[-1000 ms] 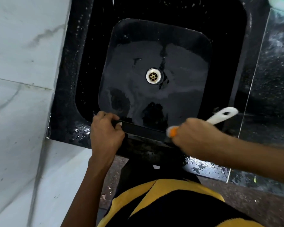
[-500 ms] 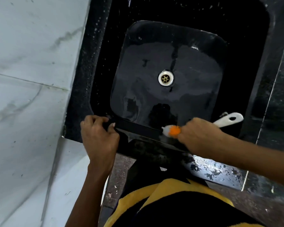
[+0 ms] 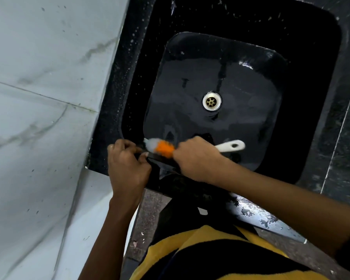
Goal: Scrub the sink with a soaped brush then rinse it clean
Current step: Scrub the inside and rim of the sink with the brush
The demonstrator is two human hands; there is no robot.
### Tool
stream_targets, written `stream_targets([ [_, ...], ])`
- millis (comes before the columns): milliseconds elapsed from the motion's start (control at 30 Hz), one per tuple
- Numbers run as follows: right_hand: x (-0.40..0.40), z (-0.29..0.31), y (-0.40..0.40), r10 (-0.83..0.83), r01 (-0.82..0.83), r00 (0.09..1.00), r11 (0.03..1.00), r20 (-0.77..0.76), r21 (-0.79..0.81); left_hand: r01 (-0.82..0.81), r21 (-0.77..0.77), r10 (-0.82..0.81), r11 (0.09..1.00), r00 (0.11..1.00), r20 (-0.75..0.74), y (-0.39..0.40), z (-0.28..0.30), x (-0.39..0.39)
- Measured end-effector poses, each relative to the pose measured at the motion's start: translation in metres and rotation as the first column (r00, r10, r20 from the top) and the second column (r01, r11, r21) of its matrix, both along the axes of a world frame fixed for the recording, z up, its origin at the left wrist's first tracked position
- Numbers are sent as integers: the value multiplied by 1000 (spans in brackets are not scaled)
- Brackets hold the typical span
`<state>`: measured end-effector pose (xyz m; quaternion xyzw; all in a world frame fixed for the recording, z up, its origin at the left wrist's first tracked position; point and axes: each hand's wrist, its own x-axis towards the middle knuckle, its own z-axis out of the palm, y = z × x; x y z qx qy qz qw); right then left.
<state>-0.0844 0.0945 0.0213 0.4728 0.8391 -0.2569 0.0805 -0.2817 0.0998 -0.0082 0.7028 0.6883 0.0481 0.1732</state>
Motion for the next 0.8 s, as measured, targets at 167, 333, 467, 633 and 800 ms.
stream_targets([
  [167, 20, 15, -19, -8, 6, 995, 1000, 96, 14, -39, 22, 39, 999, 999, 35, -1, 1, 5],
  [333, -55, 6, 31, -362, 361, 932, 932, -32, -28, -82, 16, 80, 997, 994, 68, -1, 7, 7],
  [467, -80, -5, 41, -514, 511, 858, 856, -14, -81, -67, -1, 67, 998, 995, 80, 1, 7, 6],
  [633, -26, 22, -9, -59, 59, 998, 998, 19, -8, -43, 11, 42, 999, 996, 81, -5, 3, 3],
  [800, 62, 32, -35, 139, -82, 947, 976, 291, -201, -40, -3, 40, 999, 995, 90, -3, 4, 1],
])
